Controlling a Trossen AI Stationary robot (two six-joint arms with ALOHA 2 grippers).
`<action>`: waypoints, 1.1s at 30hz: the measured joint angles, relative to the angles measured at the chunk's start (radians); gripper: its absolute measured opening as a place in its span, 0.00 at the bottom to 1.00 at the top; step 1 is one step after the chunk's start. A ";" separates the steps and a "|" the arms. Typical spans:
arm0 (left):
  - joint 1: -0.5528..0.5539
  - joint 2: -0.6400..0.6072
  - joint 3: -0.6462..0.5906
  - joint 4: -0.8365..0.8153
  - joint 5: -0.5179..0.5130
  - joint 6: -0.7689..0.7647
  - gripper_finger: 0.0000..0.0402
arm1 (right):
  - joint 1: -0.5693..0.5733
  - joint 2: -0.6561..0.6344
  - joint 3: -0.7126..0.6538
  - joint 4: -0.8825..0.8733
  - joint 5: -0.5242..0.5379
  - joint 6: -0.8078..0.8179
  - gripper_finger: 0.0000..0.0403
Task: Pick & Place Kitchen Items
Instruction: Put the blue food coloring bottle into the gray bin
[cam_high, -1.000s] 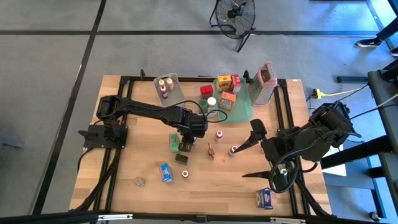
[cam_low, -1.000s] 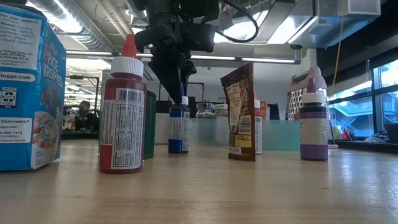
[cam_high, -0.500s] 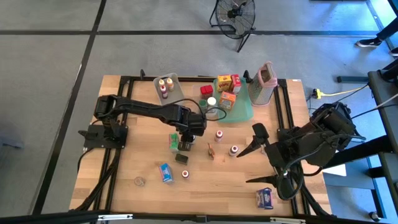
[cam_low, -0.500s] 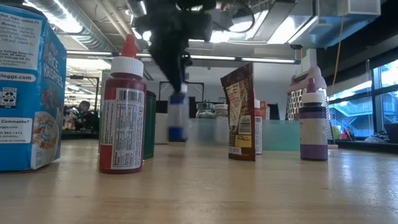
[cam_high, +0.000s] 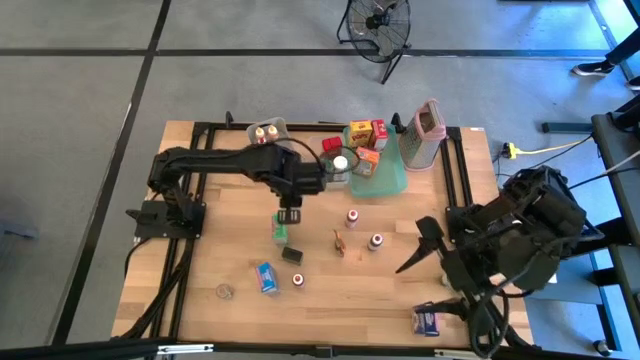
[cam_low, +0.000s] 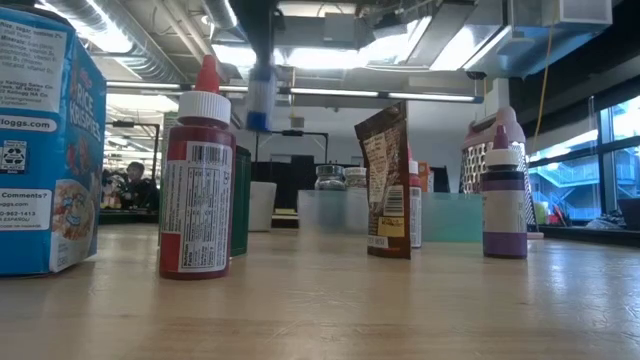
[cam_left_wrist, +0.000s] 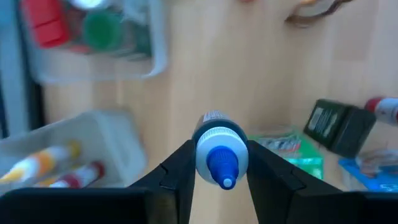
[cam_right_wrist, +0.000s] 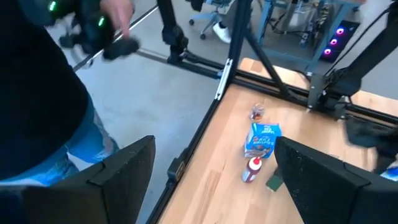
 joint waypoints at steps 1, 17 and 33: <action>0.005 0.000 0.024 -0.028 -0.015 -0.008 0.29 | 0.008 0.000 0.000 -0.005 0.000 0.000 0.82; 0.398 -0.006 0.050 -0.054 -0.046 0.059 0.29 | 0.065 0.000 0.000 -0.055 0.035 -0.071 0.82; 0.642 -0.015 -0.213 0.276 0.107 0.119 0.28 | 0.065 -0.006 0.000 -0.186 0.126 -0.050 0.82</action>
